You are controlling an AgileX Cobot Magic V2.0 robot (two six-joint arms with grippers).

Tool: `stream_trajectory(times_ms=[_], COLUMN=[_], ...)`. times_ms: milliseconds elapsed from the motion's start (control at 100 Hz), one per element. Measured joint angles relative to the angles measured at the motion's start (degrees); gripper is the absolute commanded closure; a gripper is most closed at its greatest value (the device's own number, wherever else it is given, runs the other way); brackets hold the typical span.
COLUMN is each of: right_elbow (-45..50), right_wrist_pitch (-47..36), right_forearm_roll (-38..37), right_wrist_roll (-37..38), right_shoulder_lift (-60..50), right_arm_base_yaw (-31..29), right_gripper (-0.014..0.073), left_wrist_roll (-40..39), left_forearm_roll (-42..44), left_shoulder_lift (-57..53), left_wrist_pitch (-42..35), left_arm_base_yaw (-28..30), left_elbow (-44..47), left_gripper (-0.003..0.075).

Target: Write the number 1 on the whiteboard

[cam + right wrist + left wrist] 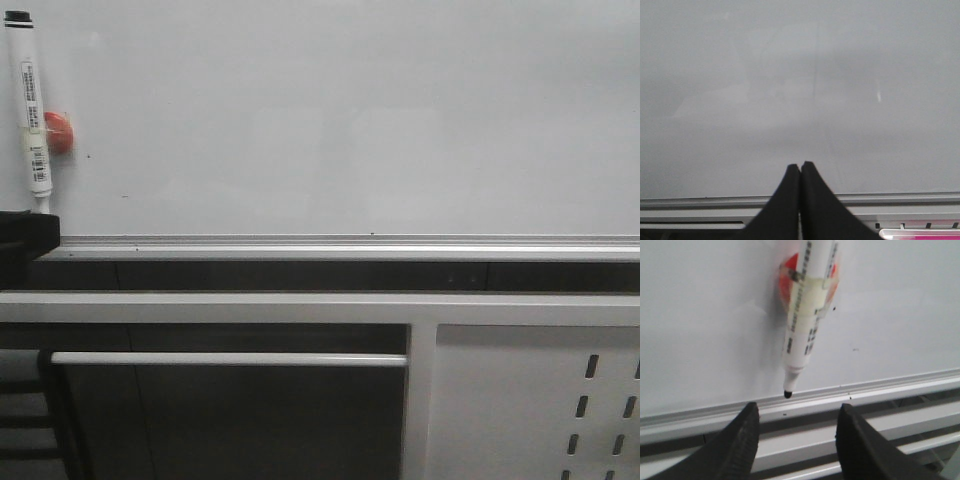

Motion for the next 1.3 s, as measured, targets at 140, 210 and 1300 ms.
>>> stream_trajectory(times_ms=[140,210,1300], right_elbow=[0.00,0.00,0.00], right_wrist_pitch=[-0.41,-0.51,-1.97], right_forearm_roll=[0.00,0.00,4.19], right_wrist_roll=[0.00,0.00,-2.13], right_shoulder_lift=[0.00,0.00,0.10], right_arm_base_yaw=[0.00,0.00,1.93], right_gripper=[0.0665,0.0665,0.0665], left_wrist_roll=[0.27,0.37,0.63], left_forearm_roll=[0.00,0.00,17.75], left_shoulder_lift=[0.00,0.00,-0.47], left_wrist_pitch=[-0.13,-0.22,-0.22], left_arm_base_yaw=[0.00,0.00,0.00], left_elbow=[-2.18,-3.14,-5.41], left_gripper=[0.0393,0.0393,0.0739])
